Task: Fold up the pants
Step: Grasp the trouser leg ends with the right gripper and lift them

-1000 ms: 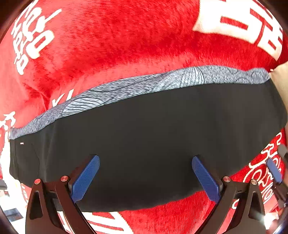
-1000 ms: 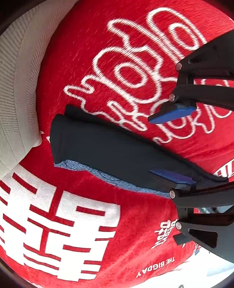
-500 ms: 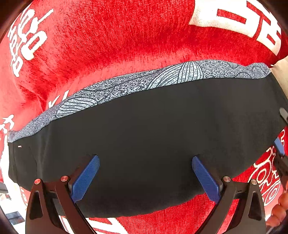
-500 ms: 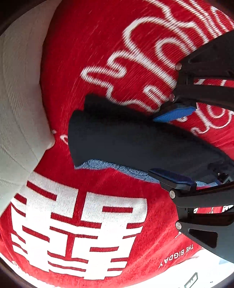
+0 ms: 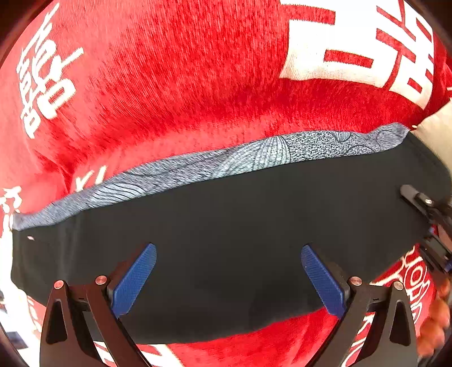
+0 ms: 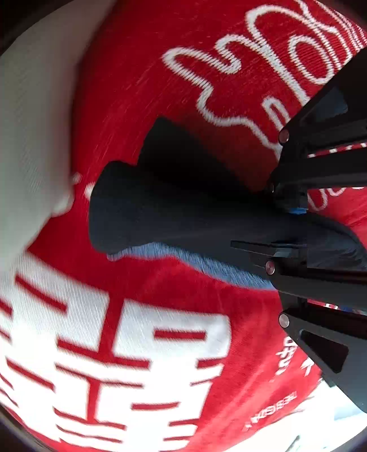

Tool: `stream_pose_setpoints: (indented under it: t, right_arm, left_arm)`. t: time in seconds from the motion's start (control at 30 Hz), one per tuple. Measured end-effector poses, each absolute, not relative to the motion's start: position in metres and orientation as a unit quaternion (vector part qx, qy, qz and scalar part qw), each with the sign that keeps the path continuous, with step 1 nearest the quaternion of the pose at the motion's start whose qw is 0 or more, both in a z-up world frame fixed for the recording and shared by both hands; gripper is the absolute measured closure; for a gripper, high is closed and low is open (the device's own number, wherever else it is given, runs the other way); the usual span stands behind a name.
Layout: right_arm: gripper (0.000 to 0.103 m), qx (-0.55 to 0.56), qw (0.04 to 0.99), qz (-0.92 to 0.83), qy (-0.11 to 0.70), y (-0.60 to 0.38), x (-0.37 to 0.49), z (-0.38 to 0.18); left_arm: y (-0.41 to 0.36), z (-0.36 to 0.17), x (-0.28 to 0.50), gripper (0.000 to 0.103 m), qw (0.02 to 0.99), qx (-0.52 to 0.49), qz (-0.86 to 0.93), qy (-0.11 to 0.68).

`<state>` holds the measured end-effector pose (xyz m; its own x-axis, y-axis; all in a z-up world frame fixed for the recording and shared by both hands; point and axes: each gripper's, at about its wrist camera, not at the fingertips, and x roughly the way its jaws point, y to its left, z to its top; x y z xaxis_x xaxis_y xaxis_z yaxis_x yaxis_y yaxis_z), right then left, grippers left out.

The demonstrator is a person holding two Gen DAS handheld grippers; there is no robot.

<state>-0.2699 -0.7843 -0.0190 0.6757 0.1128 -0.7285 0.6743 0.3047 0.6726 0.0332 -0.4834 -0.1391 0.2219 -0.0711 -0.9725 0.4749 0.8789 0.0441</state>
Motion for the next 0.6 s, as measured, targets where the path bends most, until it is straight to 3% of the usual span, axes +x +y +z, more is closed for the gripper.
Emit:
stream_pose_setpoints:
  t: [0.1,0.23,0.6]
  right_arm:
    - [0.089,0.515,0.757,-0.170,0.365,-0.771,-0.256,0.007]
    - [0.090,0.425,0.801,-0.147,0.395,-0.736,-0.233,0.038]
    - [0.090,0.303,0.845,-0.109,0.428,-0.658,-0.182,0.070]
  left_arm:
    - [-0.494,-0.163,0.022,0.006,0.749,0.169,-0.195,0.610]
    - [-0.485,-0.172,0.017,0.002,0.769,0.146,-0.199,0.589]
    - [-0.458,-0.172,0.022,0.002,0.776,0.104,-0.250,0.570]
